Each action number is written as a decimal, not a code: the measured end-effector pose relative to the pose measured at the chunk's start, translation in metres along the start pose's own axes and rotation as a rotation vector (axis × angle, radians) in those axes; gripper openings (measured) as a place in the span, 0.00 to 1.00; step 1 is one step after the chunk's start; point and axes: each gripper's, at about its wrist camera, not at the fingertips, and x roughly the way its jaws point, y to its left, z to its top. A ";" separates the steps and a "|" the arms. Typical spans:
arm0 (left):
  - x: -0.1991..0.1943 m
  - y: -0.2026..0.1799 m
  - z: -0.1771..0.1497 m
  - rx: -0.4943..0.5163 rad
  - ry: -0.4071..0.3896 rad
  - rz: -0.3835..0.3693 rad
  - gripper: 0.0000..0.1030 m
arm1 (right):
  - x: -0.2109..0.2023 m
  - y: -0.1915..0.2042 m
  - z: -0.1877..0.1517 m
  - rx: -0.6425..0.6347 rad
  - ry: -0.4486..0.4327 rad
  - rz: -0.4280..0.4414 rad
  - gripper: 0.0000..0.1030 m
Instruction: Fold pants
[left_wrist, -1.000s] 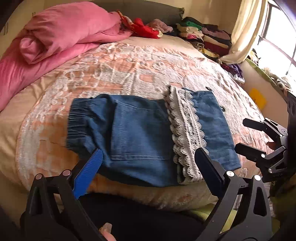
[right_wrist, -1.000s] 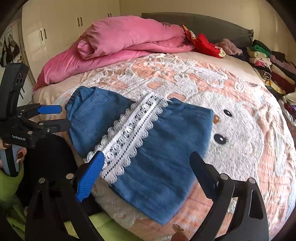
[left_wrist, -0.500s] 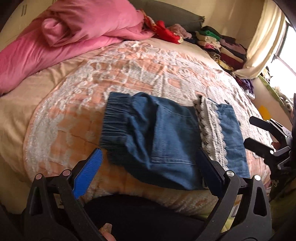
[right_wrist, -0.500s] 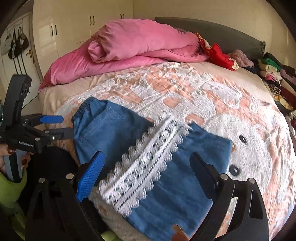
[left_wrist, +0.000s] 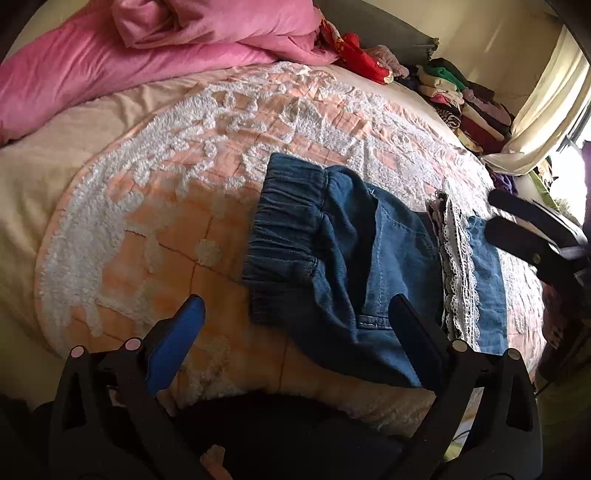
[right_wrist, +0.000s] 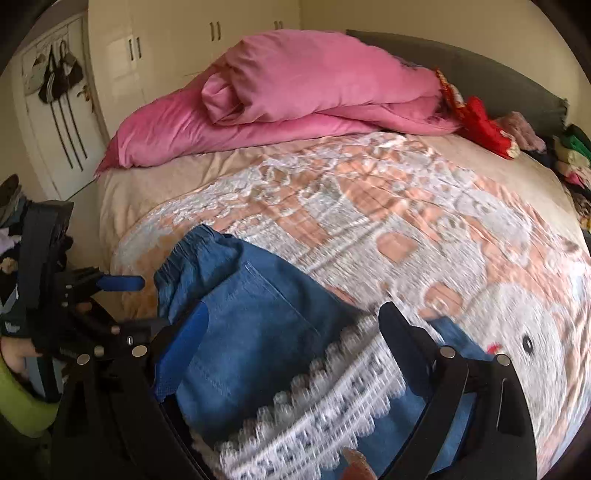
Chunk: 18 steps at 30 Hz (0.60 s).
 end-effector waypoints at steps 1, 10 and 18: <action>0.001 0.001 0.000 -0.006 0.004 -0.017 0.83 | 0.006 0.002 0.004 -0.009 0.007 0.011 0.90; 0.013 0.005 -0.001 -0.018 0.038 -0.066 0.48 | 0.062 0.025 0.034 -0.050 0.105 0.120 0.90; 0.016 0.013 -0.002 -0.051 0.049 -0.107 0.48 | 0.101 0.044 0.047 -0.095 0.184 0.185 0.90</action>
